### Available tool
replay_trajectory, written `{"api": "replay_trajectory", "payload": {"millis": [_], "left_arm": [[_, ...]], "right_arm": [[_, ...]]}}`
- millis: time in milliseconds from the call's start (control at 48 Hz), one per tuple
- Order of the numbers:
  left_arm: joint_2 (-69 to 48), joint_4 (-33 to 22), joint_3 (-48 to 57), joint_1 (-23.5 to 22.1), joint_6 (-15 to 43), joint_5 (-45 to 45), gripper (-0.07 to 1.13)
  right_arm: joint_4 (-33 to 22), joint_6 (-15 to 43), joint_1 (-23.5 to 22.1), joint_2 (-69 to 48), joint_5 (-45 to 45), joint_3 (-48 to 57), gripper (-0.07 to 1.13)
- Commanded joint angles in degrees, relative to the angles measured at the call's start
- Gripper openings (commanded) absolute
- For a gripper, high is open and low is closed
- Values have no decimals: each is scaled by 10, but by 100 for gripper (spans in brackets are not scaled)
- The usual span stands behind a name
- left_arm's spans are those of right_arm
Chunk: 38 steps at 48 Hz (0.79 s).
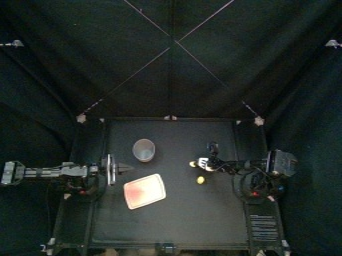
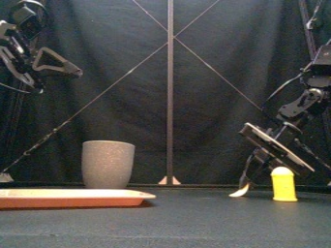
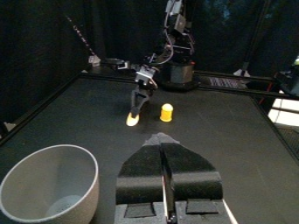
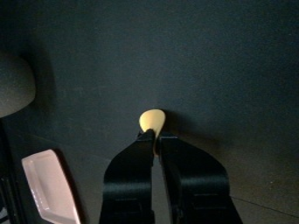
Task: Pick the chip then place it on the pink plate
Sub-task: Place chip on the pink plate
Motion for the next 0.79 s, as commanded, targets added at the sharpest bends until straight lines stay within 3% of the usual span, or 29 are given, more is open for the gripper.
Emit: {"api": "replay_trajectory", "payload": {"millis": [21, 208, 458, 792], "left_arm": [[1, 1, -7, 3, 1, -3, 6], [1, 1, -8, 3, 1, -3, 6], [1, 0, -11, 3, 0, -3, 6], [1, 1, -8, 3, 1, -3, 6]], "right_arm": [[-10, -1, 16, -17, 0, -22, 36], [-54, -6, 69, -25, 0, -100, 36], [-179, 0, 141, 37, 0, -243, 36], [-229, -1, 202, 193, -3, -405, 37]]}}
